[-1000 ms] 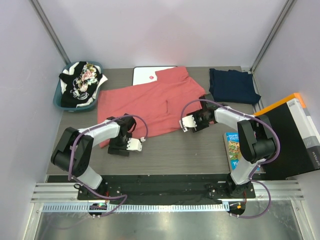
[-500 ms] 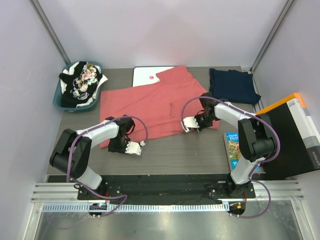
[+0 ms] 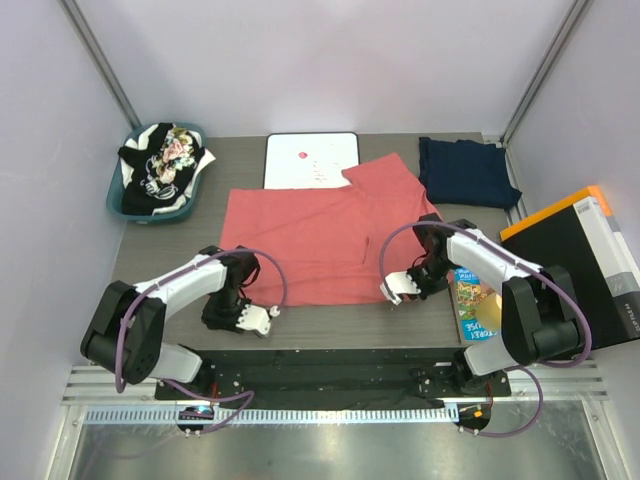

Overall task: Fold and stack the t-shirts
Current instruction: Fold the flattened tshirt in 1/3 of the way

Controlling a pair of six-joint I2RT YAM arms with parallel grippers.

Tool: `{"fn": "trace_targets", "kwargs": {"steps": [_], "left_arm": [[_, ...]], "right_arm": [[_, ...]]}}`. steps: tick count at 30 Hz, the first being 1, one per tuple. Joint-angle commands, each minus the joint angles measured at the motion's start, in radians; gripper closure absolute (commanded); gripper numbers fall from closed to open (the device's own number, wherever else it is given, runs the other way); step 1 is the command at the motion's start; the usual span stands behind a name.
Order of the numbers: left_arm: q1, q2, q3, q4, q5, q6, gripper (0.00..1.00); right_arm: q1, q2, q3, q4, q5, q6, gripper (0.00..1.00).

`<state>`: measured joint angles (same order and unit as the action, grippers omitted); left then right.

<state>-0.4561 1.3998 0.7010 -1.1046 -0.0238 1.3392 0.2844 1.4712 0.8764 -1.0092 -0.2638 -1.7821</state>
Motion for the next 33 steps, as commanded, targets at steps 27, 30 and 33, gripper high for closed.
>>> {"fn": "trace_targets", "kwargs": {"steps": [27, 30, 33], "left_arm": [[0.000, -0.004, 0.067, 0.201, 0.096, -0.086, 0.39], [0.000, -0.047, 0.072, 0.183, 0.105, -0.090, 0.41], [0.000, -0.116, 0.078, 0.169, 0.119, -0.094, 0.44]], "right_arm": [[0.033, 0.141, 0.380, 0.043, 0.055, 0.194, 0.52], [0.032, 0.158, 0.406, 0.047, 0.057, 0.200, 0.52], [0.032, 0.181, 0.433, 0.052, 0.057, 0.219, 0.52]]}}
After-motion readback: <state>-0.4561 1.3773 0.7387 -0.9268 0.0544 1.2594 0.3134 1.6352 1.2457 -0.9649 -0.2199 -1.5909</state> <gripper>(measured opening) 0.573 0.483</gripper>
